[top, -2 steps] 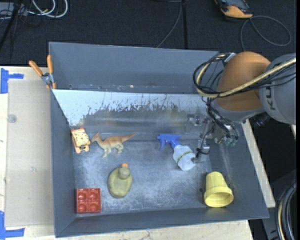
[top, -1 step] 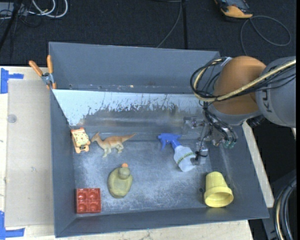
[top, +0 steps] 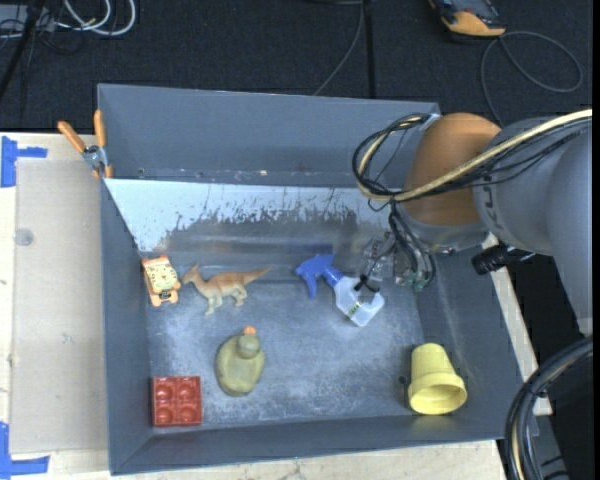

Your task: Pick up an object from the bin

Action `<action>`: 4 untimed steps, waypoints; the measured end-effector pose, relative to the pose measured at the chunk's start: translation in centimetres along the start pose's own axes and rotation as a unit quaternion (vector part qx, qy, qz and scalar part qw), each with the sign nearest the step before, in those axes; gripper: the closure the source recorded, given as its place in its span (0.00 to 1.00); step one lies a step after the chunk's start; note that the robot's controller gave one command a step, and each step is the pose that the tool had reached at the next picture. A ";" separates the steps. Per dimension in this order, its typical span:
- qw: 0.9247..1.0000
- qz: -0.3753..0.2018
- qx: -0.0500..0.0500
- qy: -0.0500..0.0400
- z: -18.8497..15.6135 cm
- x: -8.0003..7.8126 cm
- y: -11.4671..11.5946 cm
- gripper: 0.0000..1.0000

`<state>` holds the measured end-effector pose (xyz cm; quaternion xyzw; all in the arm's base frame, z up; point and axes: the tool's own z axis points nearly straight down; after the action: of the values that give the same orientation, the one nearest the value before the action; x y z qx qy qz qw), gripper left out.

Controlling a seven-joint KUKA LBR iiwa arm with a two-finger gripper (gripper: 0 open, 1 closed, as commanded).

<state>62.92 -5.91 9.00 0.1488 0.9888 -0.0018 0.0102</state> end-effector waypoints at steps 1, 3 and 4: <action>1.000 0.000 0.000 0.000 0.0 0.0 0.0 1.00; 1.000 0.000 -0.001 0.007 -0.7 1.3 -0.7 0.00; 1.000 -0.021 -0.001 0.004 -0.3 1.9 -0.2 0.00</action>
Offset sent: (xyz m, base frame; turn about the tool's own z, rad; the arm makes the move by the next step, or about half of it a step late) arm -0.0265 -0.0169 -0.0023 0.0060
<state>61.07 -5.53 9.29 0.1279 0.9918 -0.0007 0.0061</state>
